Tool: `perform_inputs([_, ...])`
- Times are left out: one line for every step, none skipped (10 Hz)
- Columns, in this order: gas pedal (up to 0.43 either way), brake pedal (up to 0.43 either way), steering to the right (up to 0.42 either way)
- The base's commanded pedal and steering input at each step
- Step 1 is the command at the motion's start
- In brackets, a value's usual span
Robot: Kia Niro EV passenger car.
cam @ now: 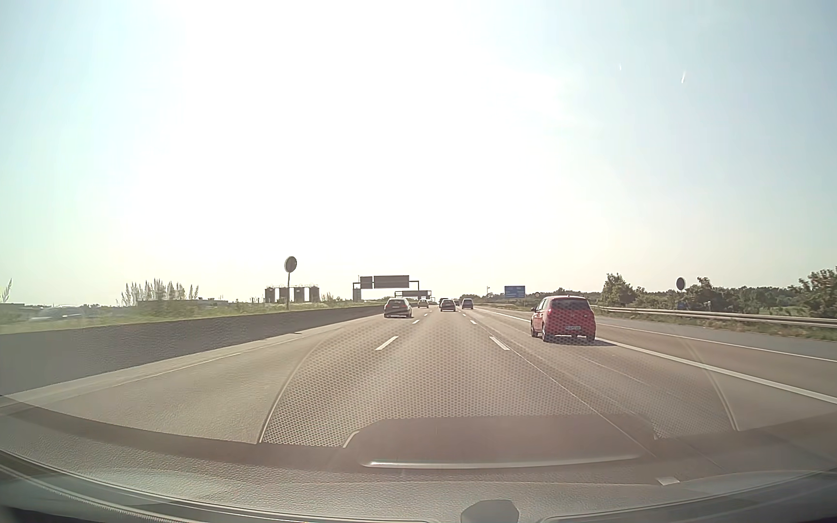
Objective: Follow the waypoints while adhering to traffic rules and regulations
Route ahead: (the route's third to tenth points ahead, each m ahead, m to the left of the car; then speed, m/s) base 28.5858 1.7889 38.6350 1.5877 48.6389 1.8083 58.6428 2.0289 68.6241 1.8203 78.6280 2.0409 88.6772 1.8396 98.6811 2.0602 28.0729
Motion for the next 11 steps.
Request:
perform_inputs([0.22,0.024,-0.001])
perform_inputs([0.22,0.024,-0.001])
perform_inputs([0.22,0.024,-0.001])
perform_inputs([0.22,0.024,-0.001])
perform_inputs([0.22,0.024,-0.001])
perform_inputs([0.22,0.024,-0.001])
perform_inputs([0.22,0.024,-0.001])
perform_inputs([0.22,0.024,-0.001])
perform_inputs([0.22,0.024,-0.001])
perform_inputs([0.22,0.024,-0.001])
perform_inputs([0.22,0.024,-0.001])
